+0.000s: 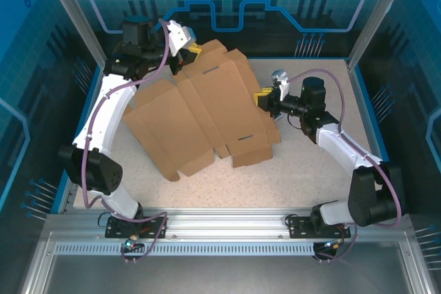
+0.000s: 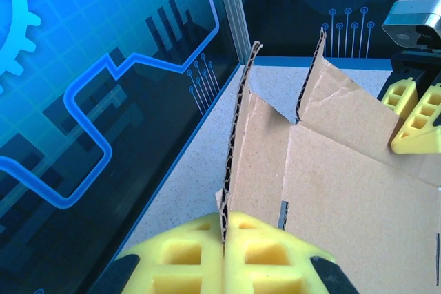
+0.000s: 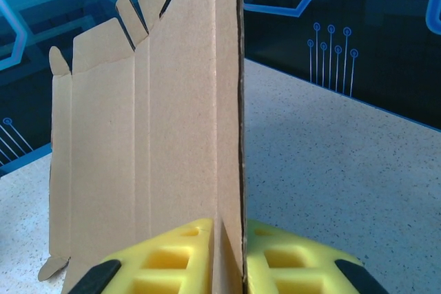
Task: Fold the paper box
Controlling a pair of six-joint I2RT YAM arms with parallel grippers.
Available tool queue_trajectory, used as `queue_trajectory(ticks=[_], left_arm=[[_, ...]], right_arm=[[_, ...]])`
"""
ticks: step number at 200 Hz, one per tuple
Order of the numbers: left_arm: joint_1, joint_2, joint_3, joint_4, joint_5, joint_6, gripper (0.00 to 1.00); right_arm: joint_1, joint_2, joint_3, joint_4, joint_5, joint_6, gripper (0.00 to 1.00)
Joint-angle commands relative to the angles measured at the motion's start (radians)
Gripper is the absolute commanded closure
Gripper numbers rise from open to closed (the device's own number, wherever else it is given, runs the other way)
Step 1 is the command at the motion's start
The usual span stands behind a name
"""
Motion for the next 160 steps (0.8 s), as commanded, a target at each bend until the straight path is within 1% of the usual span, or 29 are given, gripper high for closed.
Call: queue_trajectory(ticks=[1, 20, 29, 44, 52, 58, 77, 85, 101, 123, 140, 160], left_arm=[[0.006, -0.011, -0.009, 0.025, 0.027, -0.003, 1.00], [0.006, -0.010, -0.009, 0.026, 0.028, -0.006, 1.00], [0.006, -0.010, -0.009, 0.026, 0.027, -0.006, 1.00], [0.006, -0.010, -0.008, 0.030, 0.025, -0.010, 1.00], [0.006, -0.009, -0.010, 0.033, 0.024, -0.013, 1.00], [0.006, -0.010, -0.012, 0.037, 0.022, -0.017, 0.95], [0.006, -0.011, -0.026, 0.058, 0.007, -0.028, 0.87], [0.007, -0.013, -0.037, 0.069, 0.002, -0.027, 0.82], [0.009, -0.018, -0.062, 0.086, -0.012, -0.018, 0.73], [0.013, -0.019, -0.080, 0.084, -0.027, 0.047, 0.53], [0.022, -0.013, -0.078, 0.081, -0.027, 0.069, 0.36], [0.032, 0.001, -0.061, 0.067, -0.016, 0.083, 0.29]], right_arm=[[-0.014, 0.012, 0.027, -0.001, -0.015, -0.006, 0.85], [-0.014, 0.014, 0.025, -0.004, -0.010, -0.012, 0.92], [-0.014, 0.012, 0.027, -0.010, -0.002, -0.015, 1.00], [-0.014, 0.001, 0.033, -0.023, 0.026, -0.026, 1.00], [-0.014, -0.004, 0.044, -0.075, 0.049, -0.035, 1.00], [-0.014, -0.006, 0.056, -0.102, 0.063, -0.045, 1.00], [-0.016, -0.003, 0.101, -0.200, 0.066, -0.083, 1.00], [-0.016, -0.001, 0.113, -0.235, 0.060, -0.096, 1.00], [-0.020, -0.008, 0.117, -0.266, 0.053, -0.120, 1.00], [-0.031, -0.020, 0.118, -0.289, 0.027, -0.144, 1.00], [-0.037, -0.027, 0.123, -0.294, 0.002, -0.158, 1.00], [-0.037, -0.027, 0.134, -0.299, -0.022, -0.170, 1.00]])
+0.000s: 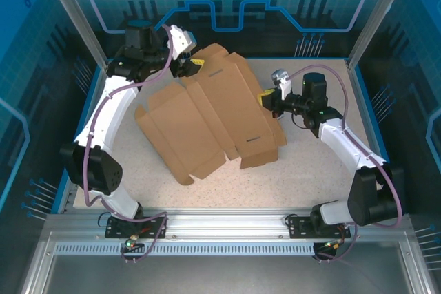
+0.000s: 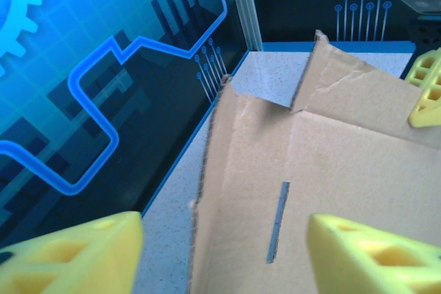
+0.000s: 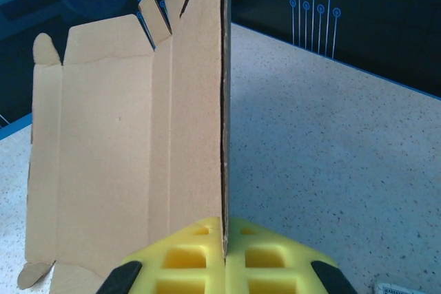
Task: Fold the paper box
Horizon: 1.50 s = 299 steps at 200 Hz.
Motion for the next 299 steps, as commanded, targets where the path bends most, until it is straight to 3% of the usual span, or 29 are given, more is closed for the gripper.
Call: queue_trajectory(ticks=[1, 40, 60, 89, 111, 136, 177, 209, 249, 299], left_arm=[[0.019, 0.002, 0.016, 0.003, 0.015, 0.046, 0.28], [0.021, 0.060, 0.096, -0.149, 0.072, 0.121, 0.26], [0.021, 0.085, 0.124, -0.209, 0.123, 0.142, 0.30], [0.021, 0.124, 0.184, -0.256, 0.167, 0.104, 0.54], [0.021, 0.137, 0.218, -0.274, 0.183, 0.067, 0.85], [0.021, 0.126, 0.229, -0.283, 0.185, 0.030, 0.99], [0.021, 0.118, 0.286, -0.323, 0.183, -0.059, 1.00], [0.020, 0.118, 0.339, -0.357, 0.189, -0.112, 1.00], [0.019, 0.107, 0.360, -0.372, 0.200, -0.138, 1.00], [0.019, 0.091, 0.361, -0.365, 0.212, -0.158, 1.00]], right_arm=[[-0.012, -0.030, 0.045, -0.033, -0.059, -0.045, 1.00], [-0.012, -0.039, 0.058, -0.035, -0.070, -0.050, 1.00], [-0.013, -0.051, 0.059, -0.028, -0.060, -0.046, 1.00], [-0.007, -0.078, 0.068, -0.011, -0.026, -0.042, 1.00], [0.016, -0.109, 0.072, -0.025, 0.063, -0.077, 1.00], [0.070, -0.151, 0.065, -0.031, 0.230, -0.118, 1.00], [0.262, -0.166, 0.076, -0.042, 0.721, -0.263, 0.99], [0.395, -0.129, 0.064, 0.053, 1.029, -0.384, 0.99], [0.500, -0.057, 0.038, 0.218, 1.273, -0.533, 0.99], [0.555, 0.040, 0.029, 0.375, 1.443, -0.668, 1.00]])
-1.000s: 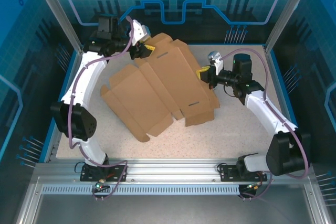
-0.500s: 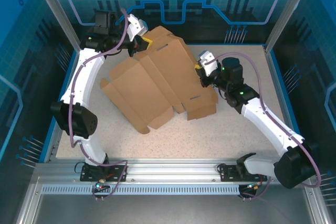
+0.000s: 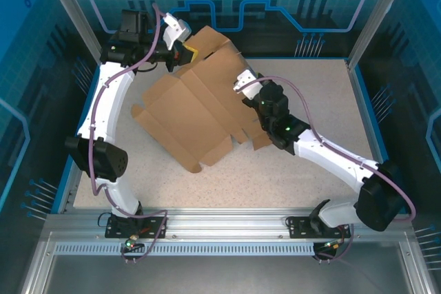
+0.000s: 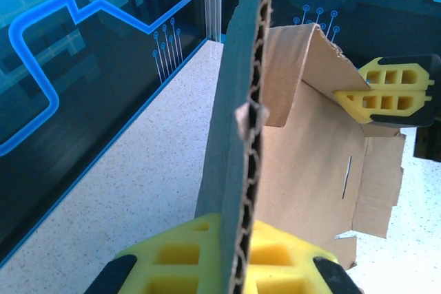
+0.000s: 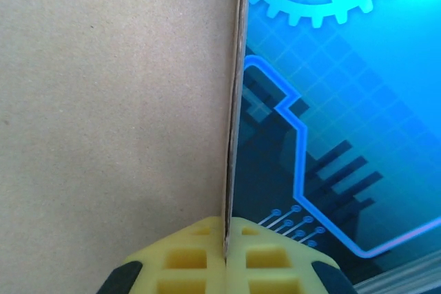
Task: Fold the paper box
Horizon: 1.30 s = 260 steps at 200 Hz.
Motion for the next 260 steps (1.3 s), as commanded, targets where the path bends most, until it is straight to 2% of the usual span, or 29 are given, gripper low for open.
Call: queue_trajectory(ticks=[1, 49, 76, 93, 113, 137, 159, 191, 214, 247, 260], left_arm=[[-0.010, -0.044, 0.040, 0.012, 0.089, -0.035, 1.00], [-0.009, -0.038, 0.043, 0.015, 0.080, -0.046, 1.00], [-0.008, -0.036, 0.043, 0.012, 0.058, -0.042, 1.00], [-0.008, -0.035, 0.045, 0.008, 0.037, -0.036, 1.00], [-0.005, -0.034, 0.044, 0.007, 0.009, -0.031, 1.00], [-0.002, -0.025, 0.044, 0.009, -0.009, -0.031, 1.00], [-0.002, -0.015, 0.043, 0.017, -0.009, -0.039, 1.00], [-0.002, -0.009, 0.043, 0.023, -0.010, -0.045, 1.00], [-0.002, -0.009, 0.044, 0.024, -0.015, -0.044, 1.00], [-0.002, -0.012, 0.044, 0.025, -0.019, -0.043, 1.00], [-0.001, -0.015, 0.043, 0.029, -0.022, -0.044, 0.90]], right_arm=[[0.037, 0.048, -0.020, 0.099, 0.111, -0.119, 1.00], [0.061, 0.133, -0.038, 0.241, 0.198, -0.246, 1.00], [0.051, 0.117, -0.037, 0.173, 0.159, -0.165, 1.00], [0.009, 0.049, -0.022, -0.018, 0.025, 0.000, 1.00], [-0.073, -0.025, 0.006, -0.254, -0.239, 0.176, 0.98], [-0.181, -0.075, 0.036, -0.426, -0.515, 0.309, 0.98], [-0.286, -0.082, 0.071, -0.522, -0.752, 0.405, 0.98], [-0.410, -0.067, 0.100, -0.560, -1.023, 0.518, 0.98], [-0.452, -0.049, 0.115, -0.555, -1.110, 0.560, 0.98], [-0.464, -0.032, 0.124, -0.555, -1.110, 0.574, 0.98], [-0.465, -0.028, 0.125, -0.555, -1.106, 0.572, 0.99]])
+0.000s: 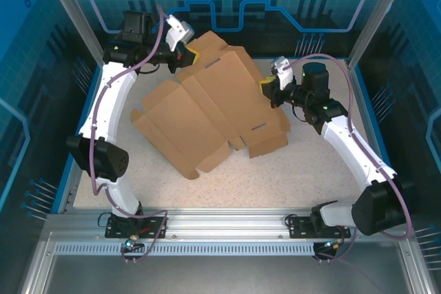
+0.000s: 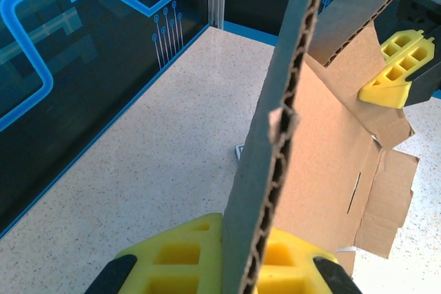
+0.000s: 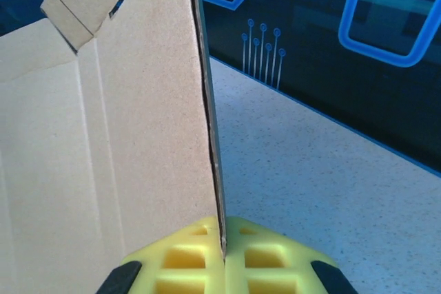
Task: Fold the paper box
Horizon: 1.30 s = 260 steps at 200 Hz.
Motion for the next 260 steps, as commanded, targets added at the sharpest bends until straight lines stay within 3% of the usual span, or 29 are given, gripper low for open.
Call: queue_trajectory(ticks=[1, 38, 52, 89, 106, 145, 185, 214, 260], left_arm=[[0.012, -0.019, 0.043, 0.051, 0.027, -0.019, 0.90], [0.012, -0.030, 0.027, 0.083, -0.010, -0.025, 0.62], [0.012, -0.052, -0.010, 0.136, -0.042, -0.036, 0.57], [0.014, -0.183, -0.244, 0.457, -0.200, -0.170, 0.38], [0.013, -0.252, -0.363, 0.576, -0.209, -0.267, 0.33], [0.010, -0.329, -0.591, 0.745, -0.142, -0.583, 0.32], [-0.022, -0.359, -0.937, 1.060, -0.241, -0.831, 0.36], [-0.107, -0.257, -1.057, 1.129, -0.288, -0.879, 0.39], [-0.217, -0.028, -1.070, 1.133, -0.284, -0.898, 0.44]], right_arm=[[-0.024, 0.027, 0.009, -0.111, -0.016, 0.052, 0.99], [-0.034, 0.042, 0.004, -0.120, -0.028, 0.056, 0.99], [-0.039, 0.056, 0.012, -0.145, -0.042, 0.056, 0.99], [-0.071, 0.131, 0.062, -0.239, -0.092, 0.074, 0.99], [-0.092, 0.166, 0.093, -0.280, -0.108, 0.084, 0.99], [-0.124, 0.219, 0.169, -0.353, -0.128, 0.097, 0.99], [-0.126, 0.277, 0.257, -0.454, -0.079, 0.063, 0.98], [-0.128, 0.328, 0.303, -0.493, -0.070, 0.054, 0.98], [-0.129, 0.428, 0.383, -0.551, -0.071, 0.054, 0.97]])
